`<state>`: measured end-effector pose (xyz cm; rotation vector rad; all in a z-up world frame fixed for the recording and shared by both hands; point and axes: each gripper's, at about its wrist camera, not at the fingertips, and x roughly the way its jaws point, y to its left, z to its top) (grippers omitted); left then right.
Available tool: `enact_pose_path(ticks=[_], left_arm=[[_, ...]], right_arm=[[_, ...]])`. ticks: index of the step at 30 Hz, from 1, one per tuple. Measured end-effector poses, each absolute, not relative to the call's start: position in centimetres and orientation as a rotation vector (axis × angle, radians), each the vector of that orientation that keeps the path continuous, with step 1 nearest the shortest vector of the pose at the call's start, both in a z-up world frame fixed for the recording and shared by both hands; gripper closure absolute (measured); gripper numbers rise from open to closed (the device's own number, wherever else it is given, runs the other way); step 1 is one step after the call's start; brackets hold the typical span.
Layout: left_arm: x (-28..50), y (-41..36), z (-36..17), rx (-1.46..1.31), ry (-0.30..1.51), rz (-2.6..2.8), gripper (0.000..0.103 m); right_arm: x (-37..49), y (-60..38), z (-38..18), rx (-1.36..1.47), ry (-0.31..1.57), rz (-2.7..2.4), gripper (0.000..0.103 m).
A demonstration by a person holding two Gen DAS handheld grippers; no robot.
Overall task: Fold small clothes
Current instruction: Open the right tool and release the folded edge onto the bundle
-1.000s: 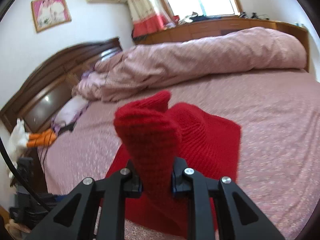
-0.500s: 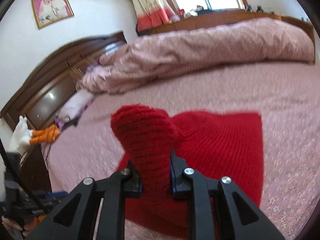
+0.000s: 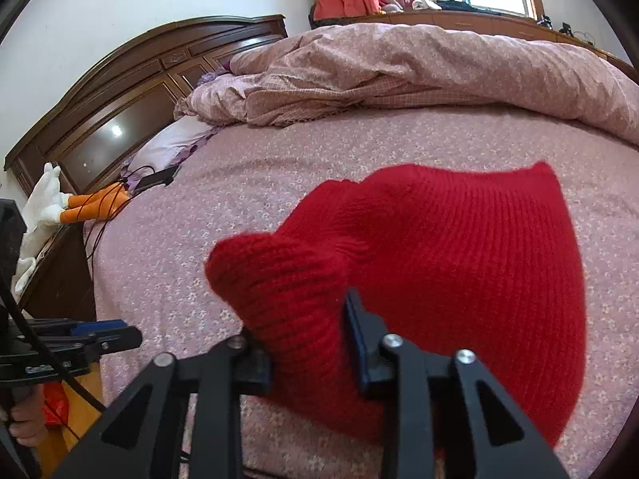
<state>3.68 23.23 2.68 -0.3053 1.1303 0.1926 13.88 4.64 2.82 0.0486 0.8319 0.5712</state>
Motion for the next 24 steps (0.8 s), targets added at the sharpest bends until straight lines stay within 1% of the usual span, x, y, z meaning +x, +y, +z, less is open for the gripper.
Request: enact_pose_path(ticks=[5, 6, 9, 15, 24], left_arm=[[3.9, 22.6, 3.8, -0.322, 1.109, 0.165, 0.08], [3.9, 22.4, 4.0, -0.318, 1.103, 0.16, 0.08], [4.1, 21.6, 4.8, -0.301, 1.086, 0.144, 0.08], [4.8, 19.1, 5.9, -0.292, 1.058, 0.081, 0.08], [8.7, 14.6, 7.6, -0.308, 1.026, -0.05, 0.08]], right_arm=[[13.1, 2.6, 3.5, 0.142, 0.872, 0.591, 0.061], [12.6, 2.0, 3.8, 0.17, 0.881, 0.606, 0.058], [11.8, 0.8, 4.3, 0.225, 0.897, 0.631, 0.055], [10.5, -3.1, 5.6, 0.327, 0.913, 0.634, 0.051], [11.2, -9.5, 5.3, 0.458, 0.89, 0.491, 0.05]])
